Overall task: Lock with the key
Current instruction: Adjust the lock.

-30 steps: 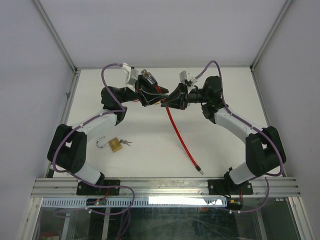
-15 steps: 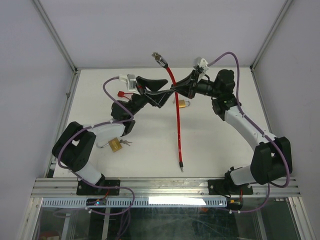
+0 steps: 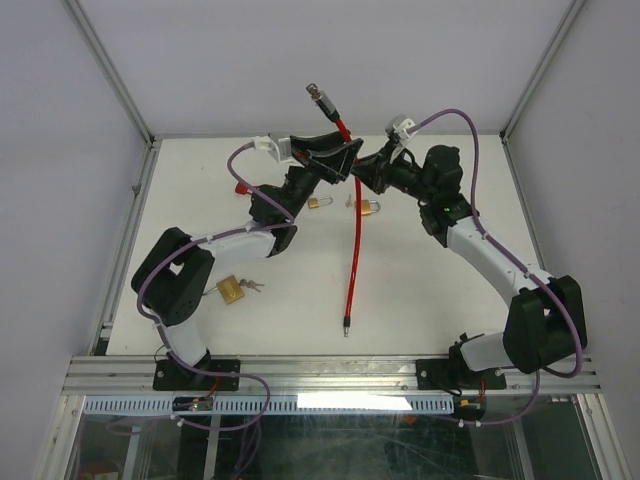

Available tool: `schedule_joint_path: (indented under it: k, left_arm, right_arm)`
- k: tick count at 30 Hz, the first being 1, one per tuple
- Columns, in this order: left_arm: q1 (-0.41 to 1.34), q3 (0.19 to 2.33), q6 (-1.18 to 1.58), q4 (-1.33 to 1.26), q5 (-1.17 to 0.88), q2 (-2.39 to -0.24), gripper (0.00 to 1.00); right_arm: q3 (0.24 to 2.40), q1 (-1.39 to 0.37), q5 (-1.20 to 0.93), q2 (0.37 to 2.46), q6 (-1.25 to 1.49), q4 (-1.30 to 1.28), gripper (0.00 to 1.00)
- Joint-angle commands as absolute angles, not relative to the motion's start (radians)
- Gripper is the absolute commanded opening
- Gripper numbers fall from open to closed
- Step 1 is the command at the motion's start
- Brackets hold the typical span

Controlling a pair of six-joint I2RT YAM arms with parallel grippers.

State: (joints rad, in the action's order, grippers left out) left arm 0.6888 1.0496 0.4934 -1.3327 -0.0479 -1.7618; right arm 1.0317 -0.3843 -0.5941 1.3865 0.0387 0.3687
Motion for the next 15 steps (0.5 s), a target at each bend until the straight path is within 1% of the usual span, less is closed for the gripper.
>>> schedule_joint_path:
  k: [1,3,5,6,7,9,10,11,13,15]
  left_arm:
    - [0.701,1.145,0.441,-1.286,0.052,-1.787,0.50]
    - [0.701,1.174,0.449,-1.269,0.030,-1.806,0.42]
    - [0.700,1.193,0.452,-1.255,0.003,-1.818,0.27]
    - [0.701,1.199,0.453,-1.250,-0.006,-1.821,0.24]
    - [0.701,1.203,0.450,-1.244,-0.022,-1.820,0.28]
    - [0.699,1.203,0.433,-1.242,-0.067,-1.811,0.44]
    - [0.698,1.198,0.425,-1.248,-0.098,-1.804,0.52]
    - [0.691,1.191,0.417,-1.255,-0.139,-1.795,0.56]
    - [0.665,1.182,0.427,-1.250,-0.273,-1.777,0.57]
    - [0.620,1.176,0.486,-1.279,-0.426,-1.769,0.54]
  right_arm:
    - [1.043,-0.403,-0.528,1.326,0.023,0.434,0.00]
    - [1.042,-0.404,-0.527,1.325,0.018,0.430,0.00]
    - [1.042,-0.404,-0.533,1.323,0.012,0.427,0.00]
    - [1.040,-0.405,-0.539,1.319,0.010,0.424,0.00]
    - [1.040,-0.403,-0.552,1.317,0.007,0.420,0.00]
    - [1.039,-0.390,-0.611,1.308,0.018,0.421,0.00]
    - [1.039,-0.369,-0.680,1.307,0.047,0.439,0.00]
    - [1.036,-0.334,-0.760,1.305,0.089,0.466,0.00]
    - [1.048,-0.292,-0.889,1.304,0.148,0.503,0.00]
    - [1.065,-0.257,-1.031,1.301,0.192,0.522,0.00]
